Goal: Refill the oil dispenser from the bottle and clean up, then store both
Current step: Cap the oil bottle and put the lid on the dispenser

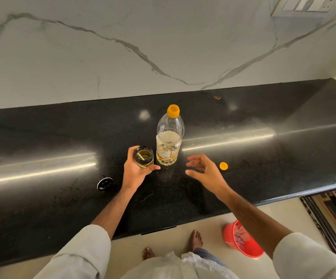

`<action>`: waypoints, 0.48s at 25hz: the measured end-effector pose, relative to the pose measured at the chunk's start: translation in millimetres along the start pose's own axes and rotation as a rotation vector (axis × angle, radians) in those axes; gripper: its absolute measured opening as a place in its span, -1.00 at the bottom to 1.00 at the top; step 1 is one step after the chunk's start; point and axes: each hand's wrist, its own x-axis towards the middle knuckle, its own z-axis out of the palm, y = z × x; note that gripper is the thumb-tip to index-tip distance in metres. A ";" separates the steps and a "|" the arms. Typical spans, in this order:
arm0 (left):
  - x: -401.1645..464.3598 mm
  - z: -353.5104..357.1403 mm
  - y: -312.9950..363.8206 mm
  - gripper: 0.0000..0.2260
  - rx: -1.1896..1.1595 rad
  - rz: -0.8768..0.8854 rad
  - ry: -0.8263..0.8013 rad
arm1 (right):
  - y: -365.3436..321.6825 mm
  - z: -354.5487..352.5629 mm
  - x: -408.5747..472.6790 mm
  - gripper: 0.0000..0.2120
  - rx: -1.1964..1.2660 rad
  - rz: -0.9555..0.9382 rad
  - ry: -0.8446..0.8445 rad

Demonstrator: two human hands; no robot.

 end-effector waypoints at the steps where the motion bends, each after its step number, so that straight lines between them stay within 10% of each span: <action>1: -1.3 0.5 -0.8 -0.24 0.013 0.003 -0.008 | 3.9 2.5 -4.1 -0.64 0.012 0.015 -0.013; 12: -2.6 0.8 -4.0 -0.22 0.032 -0.010 -0.053 | 14.7 17.2 -18.0 -0.80 -0.054 0.060 -0.114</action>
